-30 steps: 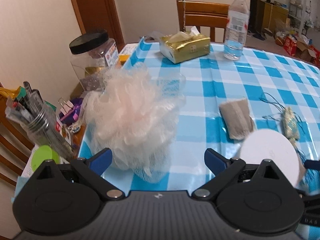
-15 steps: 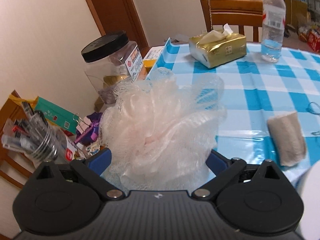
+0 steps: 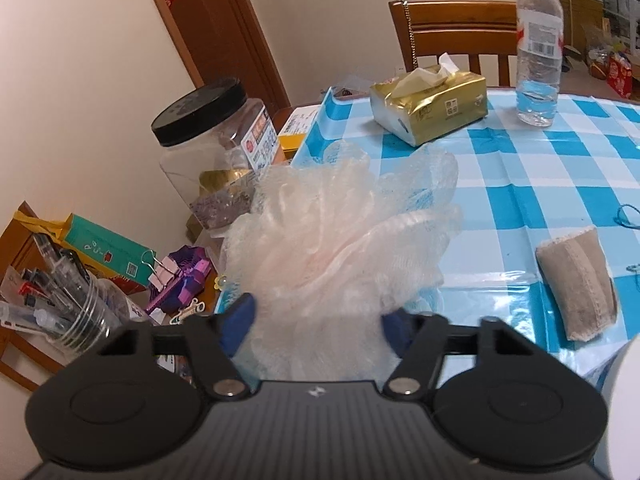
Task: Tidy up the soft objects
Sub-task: 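Lower the left gripper onto the bath puff while the right gripper approaches the beige pouch, then grasp the white bath puff with the left gripper while the right gripper grasps the beige pouch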
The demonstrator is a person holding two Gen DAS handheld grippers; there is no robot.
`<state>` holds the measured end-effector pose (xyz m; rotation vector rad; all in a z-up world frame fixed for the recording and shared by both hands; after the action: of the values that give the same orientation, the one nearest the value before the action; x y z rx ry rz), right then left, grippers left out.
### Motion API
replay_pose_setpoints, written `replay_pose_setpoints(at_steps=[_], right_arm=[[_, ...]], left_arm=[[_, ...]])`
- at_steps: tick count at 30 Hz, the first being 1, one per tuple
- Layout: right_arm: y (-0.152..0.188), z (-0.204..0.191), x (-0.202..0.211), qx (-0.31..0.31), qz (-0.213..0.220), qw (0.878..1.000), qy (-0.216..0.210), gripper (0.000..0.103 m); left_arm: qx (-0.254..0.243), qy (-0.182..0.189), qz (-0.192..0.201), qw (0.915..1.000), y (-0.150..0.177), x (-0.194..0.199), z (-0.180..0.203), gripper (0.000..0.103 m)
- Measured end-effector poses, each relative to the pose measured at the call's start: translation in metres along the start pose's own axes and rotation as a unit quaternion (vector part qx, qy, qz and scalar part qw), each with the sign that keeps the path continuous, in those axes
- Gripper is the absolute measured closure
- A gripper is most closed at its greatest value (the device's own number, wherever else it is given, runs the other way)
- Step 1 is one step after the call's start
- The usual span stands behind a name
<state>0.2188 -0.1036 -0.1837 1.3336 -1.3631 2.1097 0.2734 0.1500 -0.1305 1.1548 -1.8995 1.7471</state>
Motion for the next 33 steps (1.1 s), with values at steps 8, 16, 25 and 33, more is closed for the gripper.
replay_pose_setpoints(at_steps=[8,16,25,33], right_arm=[[0.010,-0.006,0.012,0.006,-0.010,1.000,-0.017,0.064],[0.030,-0.015,0.028,0.026,-0.031,0.999,-0.034,0.062],[0.039,-0.023,0.037,0.016,-0.040,0.997,-0.065,0.051],[0.044,-0.035,0.041,0.022,-0.047,0.994,-0.092,0.036]], left_arm=[[0.002,0.026,0.006,0.9996,-0.001,0.015,-0.003,0.075],[-0.005,0.056,-0.002,0.9984,0.007,0.031,-0.003,0.077],[-0.003,0.070,-0.008,0.9975,0.016,0.044,-0.006,0.077],[-0.005,0.079,-0.008,0.9968,0.018,0.051,-0.004,0.077]])
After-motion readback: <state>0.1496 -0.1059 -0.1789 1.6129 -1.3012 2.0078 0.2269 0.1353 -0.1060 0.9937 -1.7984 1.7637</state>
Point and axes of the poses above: each gripper's, at about its wrist camera, not at the fingertips, and x roughly against the way its jaws point, z to its right, y to its underside, the point moved 5 cm from there along -x, roughly the way its jaws point, and after that the axes turned 8 degrees about x, right-handed, at the moved point
